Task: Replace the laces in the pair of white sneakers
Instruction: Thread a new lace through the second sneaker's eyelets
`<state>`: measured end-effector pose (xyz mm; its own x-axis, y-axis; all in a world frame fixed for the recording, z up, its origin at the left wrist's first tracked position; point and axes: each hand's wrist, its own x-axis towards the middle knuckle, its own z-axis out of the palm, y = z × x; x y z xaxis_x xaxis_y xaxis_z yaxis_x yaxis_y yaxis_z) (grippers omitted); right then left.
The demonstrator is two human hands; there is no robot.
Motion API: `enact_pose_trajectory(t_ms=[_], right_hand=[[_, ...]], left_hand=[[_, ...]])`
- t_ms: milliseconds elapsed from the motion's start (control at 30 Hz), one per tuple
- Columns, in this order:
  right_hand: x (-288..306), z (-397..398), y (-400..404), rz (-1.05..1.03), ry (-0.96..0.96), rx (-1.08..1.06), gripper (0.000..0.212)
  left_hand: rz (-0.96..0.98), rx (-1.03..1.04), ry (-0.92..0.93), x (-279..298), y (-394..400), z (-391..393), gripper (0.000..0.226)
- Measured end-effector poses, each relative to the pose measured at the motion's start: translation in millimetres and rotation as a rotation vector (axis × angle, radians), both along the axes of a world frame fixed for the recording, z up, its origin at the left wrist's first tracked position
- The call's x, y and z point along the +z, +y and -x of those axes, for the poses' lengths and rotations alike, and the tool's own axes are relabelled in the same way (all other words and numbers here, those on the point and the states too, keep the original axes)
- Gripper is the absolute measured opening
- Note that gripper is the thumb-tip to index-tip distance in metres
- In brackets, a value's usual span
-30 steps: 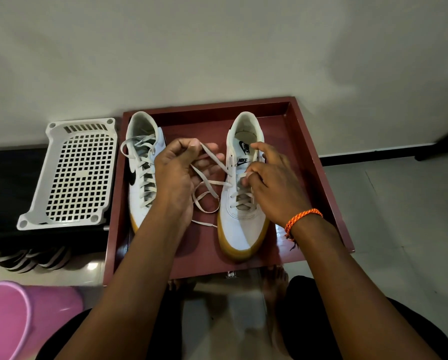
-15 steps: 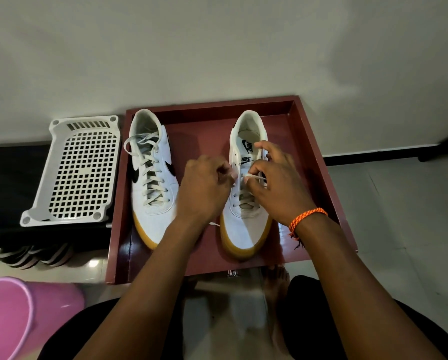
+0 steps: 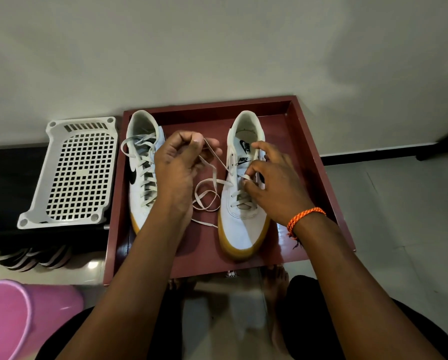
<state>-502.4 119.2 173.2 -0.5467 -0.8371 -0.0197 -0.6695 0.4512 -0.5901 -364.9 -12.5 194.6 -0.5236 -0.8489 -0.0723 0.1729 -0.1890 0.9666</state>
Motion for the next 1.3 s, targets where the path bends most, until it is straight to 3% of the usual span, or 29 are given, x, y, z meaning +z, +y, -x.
enact_pose_trajectory(t_ms=[467,667,833,933,1033,1133,1233,1300], right_hand=[[4.5,-1.4,1.8,-0.005,0.028,-0.013,0.028],[5.8,-14.4,-2.1,0.088,-0.013,0.0,0.02],[-6.0,-33.6,-9.0,-0.009,0.18,0.06,0.024],[-8.4,-41.1,-10.4,-0.039,0.258,0.061,0.018],[-7.6,-43.5,-12.0,-0.01,0.286,0.051,0.022],[-9.8,-43.7,-13.6,-0.016,0.349,0.027,0.029],[-8.7,-43.7,-15.0,0.055,0.418,-0.028,0.02],[-8.1,-41.4,-14.9,0.128,0.454,-0.066,0.009]], left_hand=[[-0.133,0.103,0.158,5.4,-6.5,-5.9,0.012],[0.048,0.247,-0.101,-6.4,-11.2,1.4,0.011],[0.164,0.233,-0.394,-23.8,-16.3,-0.7,0.013],[0.237,0.224,-0.55,-24.7,-11.9,-0.4,0.026],[0.311,0.197,-0.602,-23.5,-8.0,0.1,0.037],[0.401,0.154,-0.647,-23.5,-4.0,0.5,0.03],[0.416,0.026,-0.541,-22.5,0.1,4.5,0.021],[0.398,-0.088,-0.447,-20.3,2.7,7.8,0.027]])
